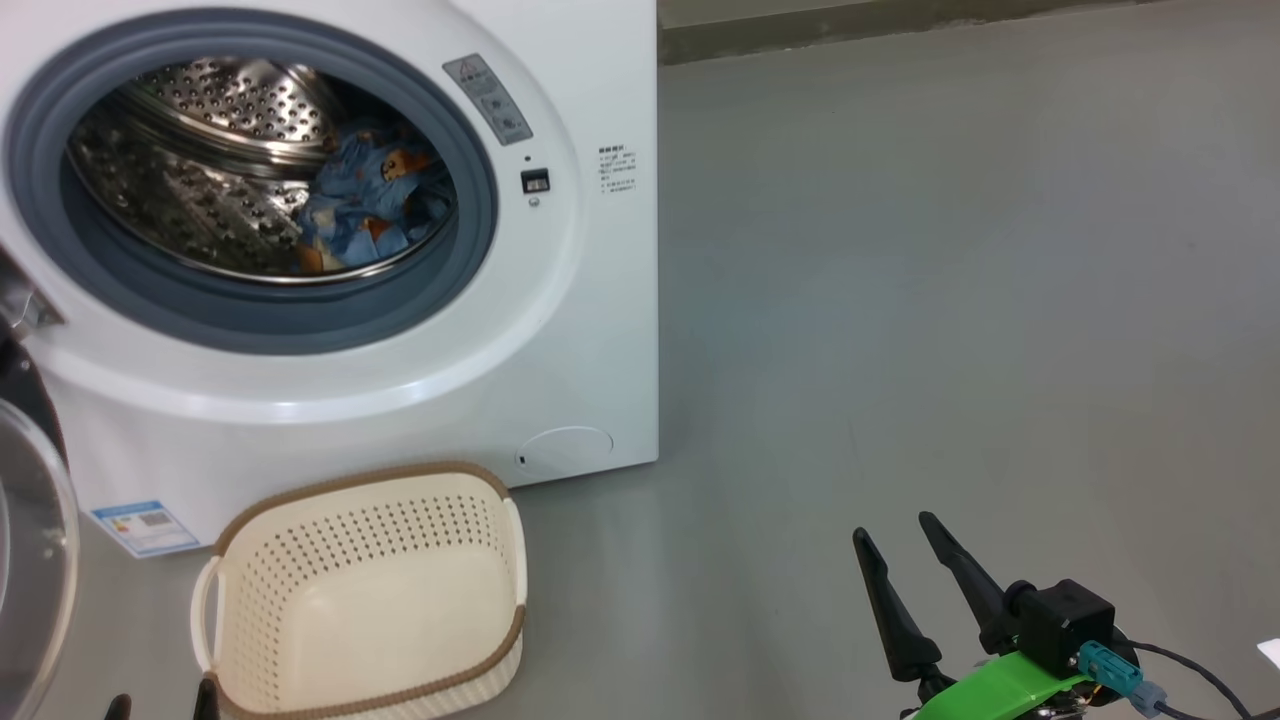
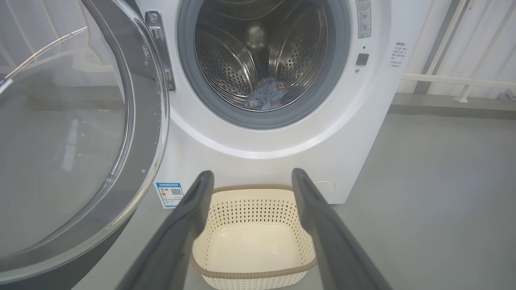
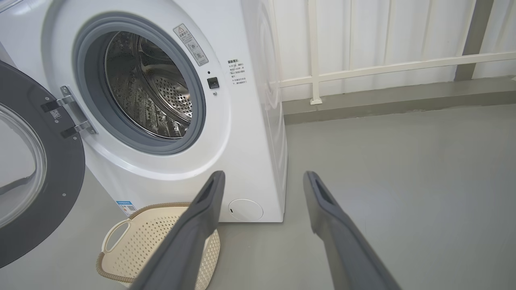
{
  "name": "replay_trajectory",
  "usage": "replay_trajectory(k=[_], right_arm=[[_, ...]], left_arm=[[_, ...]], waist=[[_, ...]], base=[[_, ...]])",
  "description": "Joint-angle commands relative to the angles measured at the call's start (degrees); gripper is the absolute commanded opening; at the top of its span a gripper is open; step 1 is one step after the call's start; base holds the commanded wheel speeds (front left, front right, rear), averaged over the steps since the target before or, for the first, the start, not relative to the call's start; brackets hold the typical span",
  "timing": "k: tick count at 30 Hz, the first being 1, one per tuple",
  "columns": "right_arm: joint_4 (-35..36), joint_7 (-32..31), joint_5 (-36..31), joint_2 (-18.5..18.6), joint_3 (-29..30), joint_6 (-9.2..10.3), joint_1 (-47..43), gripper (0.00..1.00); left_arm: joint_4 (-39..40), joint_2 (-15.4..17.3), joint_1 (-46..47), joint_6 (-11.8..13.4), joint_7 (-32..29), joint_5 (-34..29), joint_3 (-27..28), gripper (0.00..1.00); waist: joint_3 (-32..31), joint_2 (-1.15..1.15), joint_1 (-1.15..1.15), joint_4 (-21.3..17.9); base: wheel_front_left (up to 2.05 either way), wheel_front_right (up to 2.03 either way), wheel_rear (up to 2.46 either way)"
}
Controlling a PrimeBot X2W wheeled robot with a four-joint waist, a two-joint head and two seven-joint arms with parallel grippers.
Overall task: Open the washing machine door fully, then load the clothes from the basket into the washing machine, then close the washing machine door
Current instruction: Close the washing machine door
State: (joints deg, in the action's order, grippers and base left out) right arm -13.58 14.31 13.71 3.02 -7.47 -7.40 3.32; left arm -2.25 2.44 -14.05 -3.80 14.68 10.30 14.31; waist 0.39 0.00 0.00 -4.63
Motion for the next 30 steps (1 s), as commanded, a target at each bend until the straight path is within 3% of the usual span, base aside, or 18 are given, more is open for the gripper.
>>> replay_trajectory(k=[1,30], right_arm=[[1.6,0.7,0.1,-0.1,-1.3,-0.09,0.2,1.0],[1.0,0.7,-0.2,-0.1,-1.8,-0.09,0.1,1.0]], left_arm=[[1.4,0.4,2.9,0.0,0.3,-0.6,2.3,1.0],[0.8,0.4,3.2,-1.5,0.3,0.1,2.5,1.0]], waist=[[0.0,0.0,0.0,0.1],[-0.6,0.0,0.0,1.8]], base=[[-1.15,1.15,0.0],[-0.15,0.15,0.0]])
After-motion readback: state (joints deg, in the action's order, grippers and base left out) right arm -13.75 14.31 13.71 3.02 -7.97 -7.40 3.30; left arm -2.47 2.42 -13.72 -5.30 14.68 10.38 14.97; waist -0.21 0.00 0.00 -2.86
